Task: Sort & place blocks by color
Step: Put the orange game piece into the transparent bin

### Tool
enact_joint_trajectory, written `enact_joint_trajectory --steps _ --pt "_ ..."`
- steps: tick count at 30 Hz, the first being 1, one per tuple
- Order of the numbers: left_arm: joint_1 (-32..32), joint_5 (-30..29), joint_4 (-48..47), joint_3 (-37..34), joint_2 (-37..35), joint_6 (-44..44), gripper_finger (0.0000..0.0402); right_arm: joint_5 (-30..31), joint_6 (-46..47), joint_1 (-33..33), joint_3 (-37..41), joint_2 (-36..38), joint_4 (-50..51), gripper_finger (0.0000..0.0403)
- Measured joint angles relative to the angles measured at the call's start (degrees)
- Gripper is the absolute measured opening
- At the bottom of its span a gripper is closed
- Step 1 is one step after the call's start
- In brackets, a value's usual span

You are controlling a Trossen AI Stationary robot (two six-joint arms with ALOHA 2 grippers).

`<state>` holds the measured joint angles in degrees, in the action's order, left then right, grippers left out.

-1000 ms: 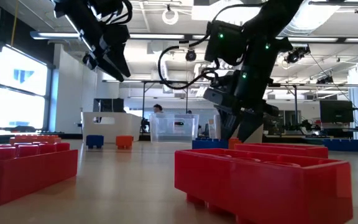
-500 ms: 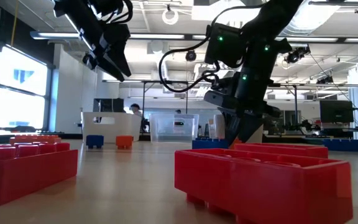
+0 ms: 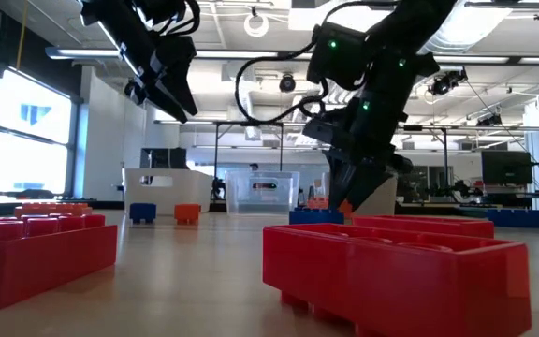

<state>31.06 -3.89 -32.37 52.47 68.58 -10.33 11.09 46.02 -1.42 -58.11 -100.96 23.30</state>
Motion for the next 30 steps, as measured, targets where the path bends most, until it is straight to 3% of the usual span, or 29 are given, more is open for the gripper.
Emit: enact_joint_trajectory --steps 14,25,30 --pt "-0.1 0.2 -0.9 0.0 0.0 -0.2 0.0211 -1.9 -9.2 -2.4 -0.1 2.0 -16.4 0.0113" --pt "-0.1 0.2 -0.9 0.0 0.0 -0.2 0.0211 -2.0 -19.1 -5.8 -6.7 2.0 -17.2 0.0113" --pt "-0.1 0.2 -0.9 0.0 0.0 -0.2 0.0211 1.8 -23.2 -8.9 -7.8 2.0 -17.3 0.0113"
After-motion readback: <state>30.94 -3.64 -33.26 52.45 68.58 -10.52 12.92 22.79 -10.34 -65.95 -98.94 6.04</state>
